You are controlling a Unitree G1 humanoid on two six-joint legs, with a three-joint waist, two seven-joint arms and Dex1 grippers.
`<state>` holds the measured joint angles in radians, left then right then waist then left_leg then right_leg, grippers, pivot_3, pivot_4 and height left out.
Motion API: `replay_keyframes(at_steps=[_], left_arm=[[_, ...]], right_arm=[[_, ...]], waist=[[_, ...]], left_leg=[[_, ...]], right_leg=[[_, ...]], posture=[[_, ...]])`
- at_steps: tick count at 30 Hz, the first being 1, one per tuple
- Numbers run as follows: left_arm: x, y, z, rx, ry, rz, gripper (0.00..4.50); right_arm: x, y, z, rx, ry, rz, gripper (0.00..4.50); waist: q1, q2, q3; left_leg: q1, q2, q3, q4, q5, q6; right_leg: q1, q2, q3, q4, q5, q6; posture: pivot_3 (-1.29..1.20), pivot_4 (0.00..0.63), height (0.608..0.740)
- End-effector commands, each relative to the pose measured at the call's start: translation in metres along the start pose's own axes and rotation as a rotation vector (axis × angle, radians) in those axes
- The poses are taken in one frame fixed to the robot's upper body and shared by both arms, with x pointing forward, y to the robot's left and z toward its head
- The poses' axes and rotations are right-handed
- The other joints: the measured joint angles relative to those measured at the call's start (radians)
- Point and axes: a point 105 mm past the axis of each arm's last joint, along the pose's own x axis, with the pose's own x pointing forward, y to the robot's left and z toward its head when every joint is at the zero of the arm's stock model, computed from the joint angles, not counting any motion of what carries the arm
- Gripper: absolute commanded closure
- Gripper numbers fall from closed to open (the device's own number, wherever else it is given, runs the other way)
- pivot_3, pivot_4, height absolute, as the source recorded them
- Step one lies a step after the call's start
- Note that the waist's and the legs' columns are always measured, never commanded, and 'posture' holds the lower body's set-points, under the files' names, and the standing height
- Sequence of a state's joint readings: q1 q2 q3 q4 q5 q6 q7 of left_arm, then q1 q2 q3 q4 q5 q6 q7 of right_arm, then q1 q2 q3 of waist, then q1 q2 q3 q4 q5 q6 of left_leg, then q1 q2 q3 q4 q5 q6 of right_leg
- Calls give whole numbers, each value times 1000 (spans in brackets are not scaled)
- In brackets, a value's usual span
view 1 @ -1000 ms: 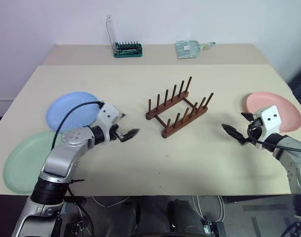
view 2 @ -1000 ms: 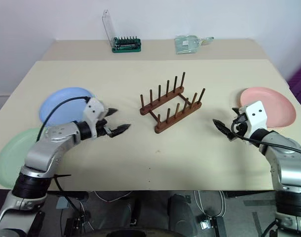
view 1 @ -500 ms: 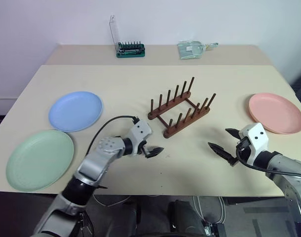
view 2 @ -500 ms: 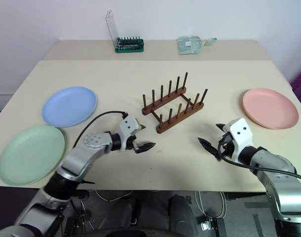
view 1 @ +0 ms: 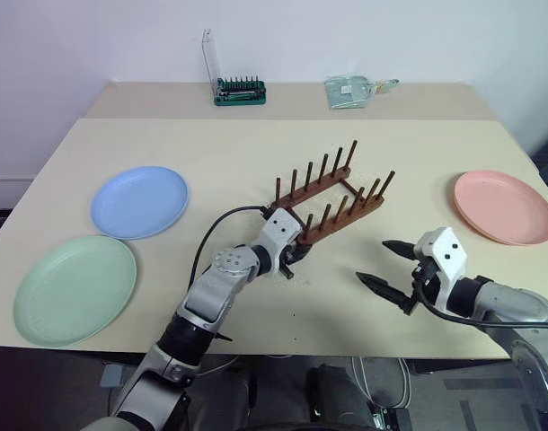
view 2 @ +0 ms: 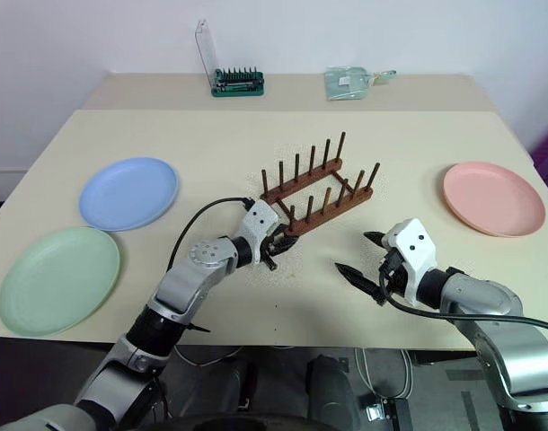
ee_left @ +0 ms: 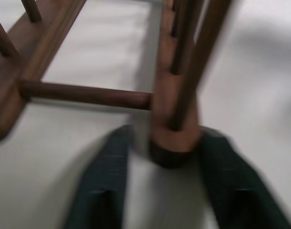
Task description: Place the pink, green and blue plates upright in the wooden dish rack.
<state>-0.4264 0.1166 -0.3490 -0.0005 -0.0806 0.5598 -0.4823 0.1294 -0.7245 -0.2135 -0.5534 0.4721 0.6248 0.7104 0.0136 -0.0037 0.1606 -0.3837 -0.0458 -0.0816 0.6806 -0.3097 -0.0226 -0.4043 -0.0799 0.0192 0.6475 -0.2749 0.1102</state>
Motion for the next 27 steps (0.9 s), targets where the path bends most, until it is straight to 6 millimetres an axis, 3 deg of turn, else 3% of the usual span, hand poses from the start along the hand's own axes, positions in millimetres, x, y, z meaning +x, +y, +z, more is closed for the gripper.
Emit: replay_keyframes(at_steps=[1, 5, 8, 12, 19, 23, 25, 27], left_arm=[[-1, 2, -7, 20, 8, -3, 3756], [-7, 1, 3, 198, -45, -156, 3756], [-9, 13, 9, 331, -31, -327, 3756], [-7, 27, 9, 370, 2, -434, 3756], [1, 25, 6, 390, 13, -557, 3756], [9, 25, 4, 381, 4, -531, 1911], [6, 38, -3, 345, 44, -467, 1037], [-3, 50, -10, 287, 87, -426, 1037]], right_arm=[[-3, 4, 1, -36, 14, 2, 0], [-7, 7, -11, -40, 69, 13, 0], [-10, 6, -16, -41, 83, 5, 0], [-11, 5, -17, -39, 76, -23, 0], [-13, 7, -19, -31, 66, -69, 0], [-12, 8, -19, -34, 62, -78, 0], [-12, 6, -19, -33, 66, -85, 0], [-13, 3, -20, -32, 78, -94, 0]], waist=[[0, 0, 0], [0, 0, 0], [1, 0, 0], [-1, 0, 0], [-1, -1, 1], [-1, -1, 1], [-1, -1, 1], [-4, -2, 1]], left_leg=[[0, 0, 0, 0, 0, 0], [0, 0, 0, 0, 0, 0], [0, 0, 0, 0, 0, 0], [-1, 0, 0, 0, -1, 1], [-3, -1, 0, 0, -1, 2], [-3, -1, 0, 1, -1, 2], [-3, -1, 0, 1, -1, 2], [-3, -1, 0, 1, -1, 2]], right_leg=[[0, 0, 0, 0, 0, 0], [0, 0, 0, 0, 0, 0], [0, 0, -1, 0, 0, 0], [0, 0, -1, -2, 0, 0], [-2, 0, -1, -1, 0, 1], [-2, 0, -1, -1, 0, 1], [-2, 0, -1, -1, 0, 1], [-2, 0, -1, 0, 0, 1]], posture=[[0, 150, 740], [0, 150, 740], [0, 150, 740], [0, 150, 740], [0, 150, 740], [0, 150, 740], [0, 150, 740], [0, 150, 740]])
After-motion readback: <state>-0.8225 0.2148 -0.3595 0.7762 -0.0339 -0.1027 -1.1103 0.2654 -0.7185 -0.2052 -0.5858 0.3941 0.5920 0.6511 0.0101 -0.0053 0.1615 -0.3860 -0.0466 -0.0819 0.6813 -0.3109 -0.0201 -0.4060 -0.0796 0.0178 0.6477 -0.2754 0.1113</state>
